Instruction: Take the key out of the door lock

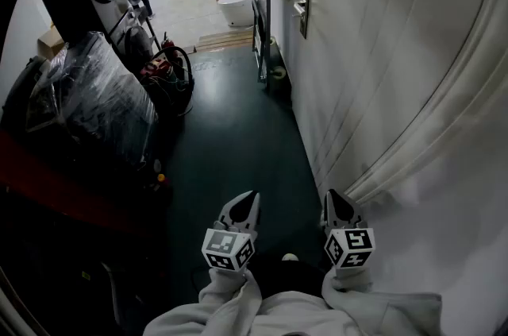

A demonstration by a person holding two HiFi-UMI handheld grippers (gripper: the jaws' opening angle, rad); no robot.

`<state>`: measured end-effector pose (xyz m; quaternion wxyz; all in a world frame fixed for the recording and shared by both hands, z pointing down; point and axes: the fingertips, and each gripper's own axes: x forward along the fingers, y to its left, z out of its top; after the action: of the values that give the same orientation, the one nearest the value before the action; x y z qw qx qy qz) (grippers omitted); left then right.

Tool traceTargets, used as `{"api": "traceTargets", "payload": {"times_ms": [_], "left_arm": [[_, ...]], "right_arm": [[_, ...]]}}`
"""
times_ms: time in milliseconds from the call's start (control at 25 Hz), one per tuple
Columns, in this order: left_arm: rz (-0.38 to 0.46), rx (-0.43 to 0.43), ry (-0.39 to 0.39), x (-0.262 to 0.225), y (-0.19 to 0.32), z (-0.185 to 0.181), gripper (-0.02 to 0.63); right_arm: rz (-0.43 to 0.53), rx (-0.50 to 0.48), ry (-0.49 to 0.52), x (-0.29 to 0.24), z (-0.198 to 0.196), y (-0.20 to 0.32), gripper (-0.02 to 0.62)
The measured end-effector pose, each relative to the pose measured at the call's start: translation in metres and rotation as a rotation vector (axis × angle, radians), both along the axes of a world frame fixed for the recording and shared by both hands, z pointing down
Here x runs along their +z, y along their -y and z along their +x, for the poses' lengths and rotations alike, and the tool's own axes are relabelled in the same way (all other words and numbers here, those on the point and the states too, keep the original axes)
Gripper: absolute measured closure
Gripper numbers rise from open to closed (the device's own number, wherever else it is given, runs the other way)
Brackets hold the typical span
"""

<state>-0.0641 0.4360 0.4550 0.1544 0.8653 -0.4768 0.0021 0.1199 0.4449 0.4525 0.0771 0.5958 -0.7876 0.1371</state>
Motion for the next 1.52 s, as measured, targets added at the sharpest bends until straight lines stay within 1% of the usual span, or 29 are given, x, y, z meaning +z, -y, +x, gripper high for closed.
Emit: {"api": "traceTargets", "payload": {"times_ms": [160, 400, 640, 880, 1000, 1240, 1520], "left_arm": [[-0.009, -0.004, -0.014, 0.002, -0.001, 0.001, 0.592], [-0.016, -0.018, -0.022, 0.004, -0.002, 0.004, 0.592], [-0.019, -0.049, -0.026, 0.02, -0.014, 0.008, 0.592], [-0.03, -0.072, -0.028, 0.024, -0.019, 0.008, 0.592], [-0.03, -0.08, -0.032, 0.026, -0.008, 0.01, 0.592], [-0.035, -0.065, -0.052, 0.03, 0.027, 0.018, 0.592], [-0.039, -0.048, -0.061, 0.03, 0.095, 0.022, 0.592]], "right_arm": [[-0.006, 0.012, 0.004, 0.002, 0.002, -0.001, 0.543], [-0.001, 0.003, -0.001, 0.002, 0.007, -0.002, 0.543], [0.004, -0.042, -0.001, 0.012, 0.009, -0.01, 0.543], [-0.031, -0.066, 0.008, 0.027, 0.005, -0.014, 0.543], [-0.035, -0.072, 0.011, 0.032, 0.006, -0.005, 0.543], [-0.033, -0.056, 0.011, 0.034, 0.013, 0.027, 0.543], [-0.04, -0.045, 0.0, 0.035, 0.015, 0.087, 0.543]]}}
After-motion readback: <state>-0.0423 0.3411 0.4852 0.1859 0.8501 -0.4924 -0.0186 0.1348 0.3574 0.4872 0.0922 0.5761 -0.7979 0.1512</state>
